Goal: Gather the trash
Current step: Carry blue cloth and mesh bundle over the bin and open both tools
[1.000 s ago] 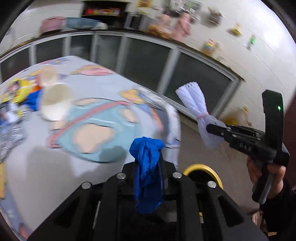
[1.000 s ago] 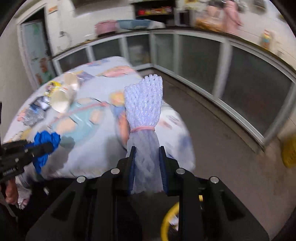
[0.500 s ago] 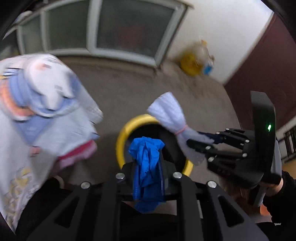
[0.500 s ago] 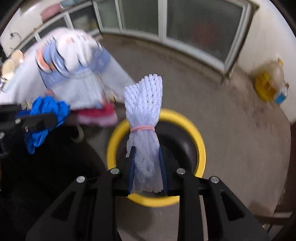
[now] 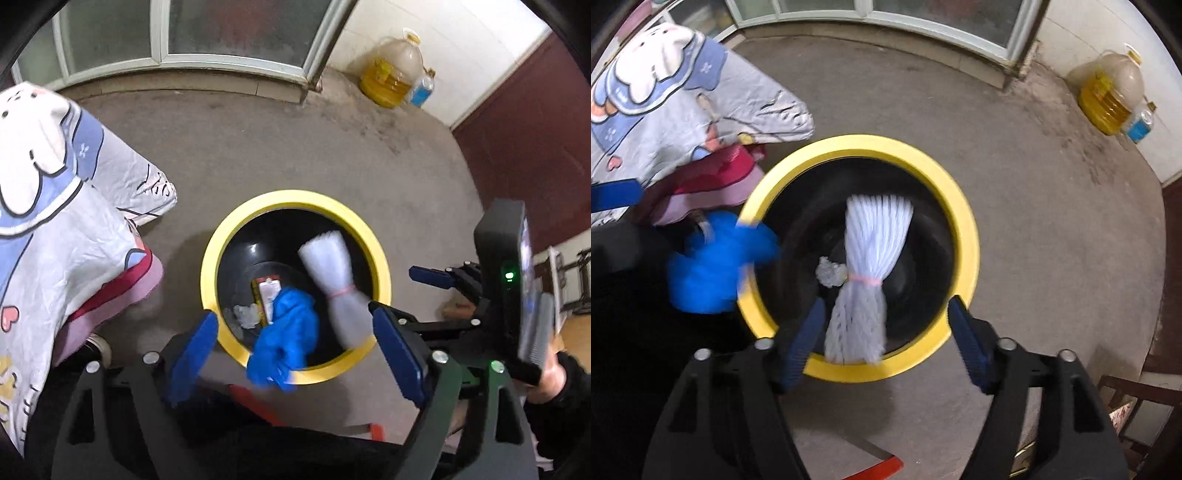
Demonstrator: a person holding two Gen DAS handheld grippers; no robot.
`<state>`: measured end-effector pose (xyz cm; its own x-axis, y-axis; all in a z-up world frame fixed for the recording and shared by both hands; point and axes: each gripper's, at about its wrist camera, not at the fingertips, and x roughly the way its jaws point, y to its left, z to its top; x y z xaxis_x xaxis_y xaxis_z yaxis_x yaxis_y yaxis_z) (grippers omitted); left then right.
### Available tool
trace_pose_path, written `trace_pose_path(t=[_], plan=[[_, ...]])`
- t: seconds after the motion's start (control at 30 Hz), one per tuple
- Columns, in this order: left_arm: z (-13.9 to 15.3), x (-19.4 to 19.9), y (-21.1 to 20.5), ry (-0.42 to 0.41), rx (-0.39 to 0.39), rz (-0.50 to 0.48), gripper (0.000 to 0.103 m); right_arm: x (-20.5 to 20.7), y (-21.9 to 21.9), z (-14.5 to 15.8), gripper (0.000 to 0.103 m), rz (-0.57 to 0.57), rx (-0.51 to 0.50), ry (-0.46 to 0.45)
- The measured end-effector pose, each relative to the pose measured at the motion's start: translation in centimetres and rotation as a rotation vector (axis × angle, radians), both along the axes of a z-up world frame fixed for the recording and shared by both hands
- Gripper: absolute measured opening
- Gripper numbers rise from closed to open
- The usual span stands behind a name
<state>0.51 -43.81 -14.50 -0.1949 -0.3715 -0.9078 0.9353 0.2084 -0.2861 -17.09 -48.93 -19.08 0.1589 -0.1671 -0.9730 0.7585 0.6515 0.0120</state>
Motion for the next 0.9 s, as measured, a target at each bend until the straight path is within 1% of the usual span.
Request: trace_pose_path(t=[0.03, 0.1, 0.13, 0.17, 0.23, 0.3, 0.33, 0.37, 0.4, 0.43, 0.47, 0.5, 0.53, 0.57, 0.63, 0.67, 0.73, 0.77, 0.83, 0.9], plan=[[0.2, 0.5, 0.2, 0.015, -0.009, 0.021, 0.087, -0.3, -0.3, 0.0, 0.067, -0.008, -0.011, 0.014], [0.5, 1.1, 0.6, 0.026, -0.034, 0.059, 0.089, -0.7, -0.8, 0.4, 0.067, -0.033, -0.035, 0.014], [0.9, 1.5, 0.9, 0.041, -0.051, 0.078, 0.089, -0.9, -0.9, 1.0, 0.067, -0.047, -0.054, 0.003], [1.6, 2.1, 1.5, 0.067, -0.088, 0.108, 0.089, -1.1, -1.1, 1.9, 0.067, -0.063, -0.091, -0.021], [3.3, 3.3, 2.6, 0.091, -0.166, 0.171, 0.089, -0.9, -0.8, 4.6, 0.067, -0.061, -0.23, -0.084], [6.1, 4.7, 4.6, 0.082, -0.264, 0.234, 0.089, 0.0, 0.2, 7.6, 0.067, -0.024, -0.352, -0.176], [7.5, 5.3, 5.9, 0.062, -0.319, 0.264, 0.091, 0.7, 1.2, 9.4, 0.068, 0.008, -0.422, -0.233], [9.3, 6.1, 7.8, 0.024, -0.38, 0.303, 0.095, 1.5, 2.0, 10.7, 0.069, 0.037, -0.473, -0.28], [10.7, 6.7, 9.6, -0.023, -0.429, 0.34, 0.095, 2.4, 3.1, 12.3, 0.069, 0.076, -0.523, -0.337], [12.0, 7.3, 11.4, -0.074, -0.467, 0.373, 0.095, 3.2, 4.0, 13.4, 0.069, 0.109, -0.55, -0.38], [13.3, 8.0, 13.7, -0.135, -0.505, 0.41, 0.095, 4.5, 5.4, 14.9, 0.069, 0.157, -0.577, -0.444], [14.3, 8.7, 15.8, -0.187, -0.527, 0.448, 0.095, 5.6, 6.5, 16.0, 0.069, 0.196, -0.586, -0.494], [15.1, 9.5, 17.7, -0.231, -0.54, 0.49, 0.095, 7.3, 8.0, 17.2, 0.069, 0.247, -0.587, -0.556], [15.9, 10.6, 20.4, -0.277, -0.553, 0.552, 0.095, 8.7, 9.1, 18.0, 0.069, 0.287, -0.586, -0.599], [16.8, 12.2, 24.6, -0.341, -0.551, 0.652, 0.095, 11.7, 11.5, 19.3, 0.07, 0.365, -0.585, -0.661], [17.1, 13.3, 27.4, -0.373, -0.546, 0.721, 0.095, 12.9, 12.6, 19.7, 0.07, 0.397, -0.581, -0.681], [17.4, 14.9, 31.3, -0.424, -0.52, 0.825, 0.095, 16.5, 15.2, 20.3, 0.07, 0.477, -0.572, -0.725], [17.6, 15.7, 34.0, -0.458, -0.504, 0.891, 0.095, 18.1, 16.0, 20.6, 0.07, 0.509, -0.567, -0.737], [17.4, 17.4, 37.5, -0.504, -0.48, 0.979, 0.095, 21.2, 18.1, 20.9, 0.07, 0.578, -0.553, -0.762], [17.5, 18.4, 40.9, -0.558, -0.432, 1.077, 0.095, 23.7, 19.9, 21.2, 0.07, 0.631, -0.543, -0.78]])
